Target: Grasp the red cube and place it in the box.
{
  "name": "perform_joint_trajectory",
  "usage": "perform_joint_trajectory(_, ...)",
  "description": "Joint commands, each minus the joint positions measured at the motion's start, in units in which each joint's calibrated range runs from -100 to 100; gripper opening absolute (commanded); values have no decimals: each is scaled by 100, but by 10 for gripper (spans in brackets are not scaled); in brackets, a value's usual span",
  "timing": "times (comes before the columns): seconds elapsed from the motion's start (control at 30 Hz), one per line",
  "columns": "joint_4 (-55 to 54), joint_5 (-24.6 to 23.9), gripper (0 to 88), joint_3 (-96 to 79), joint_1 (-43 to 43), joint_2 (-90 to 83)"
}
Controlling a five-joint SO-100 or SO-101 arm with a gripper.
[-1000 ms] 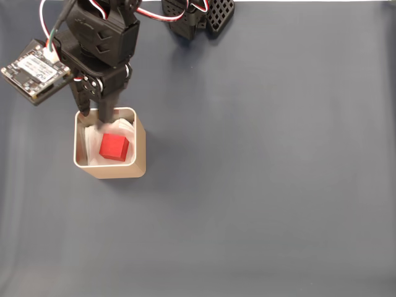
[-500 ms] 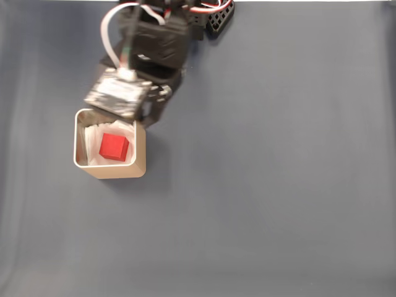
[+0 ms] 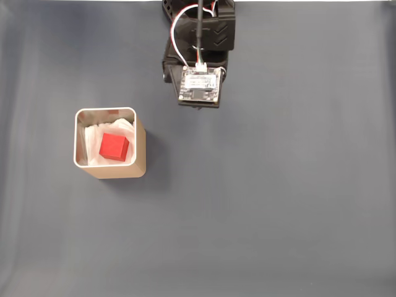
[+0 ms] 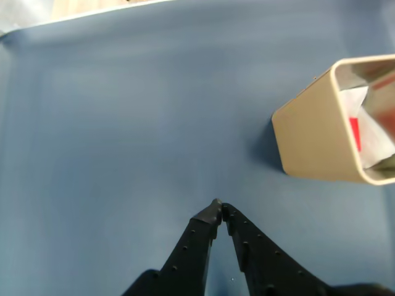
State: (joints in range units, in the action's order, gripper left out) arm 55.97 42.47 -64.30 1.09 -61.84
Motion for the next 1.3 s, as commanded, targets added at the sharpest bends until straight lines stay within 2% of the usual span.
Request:
perform_joint_trajectory(0.0, -209, -78, 2, -507, 37, -484)
perform_joint_trajectory(0.23, -341, -24, 2, -2002, -13, -1514)
perform_joint_trajectory(0.57, 111, 0, 2, -3534, -27, -2968)
perform_joint_trajectory(0.8, 759, -239, 2, -3552, 399, -3470)
perform_joint_trajectory(1.0, 1358, -303, 2, -3561, 349, -3816)
perform_joint_trajectory(1.17, 1555, -288, 3, -3561, 264, -3816)
perform_joint_trajectory(1.27, 1883, -78, 13, -3561, 221, -3816)
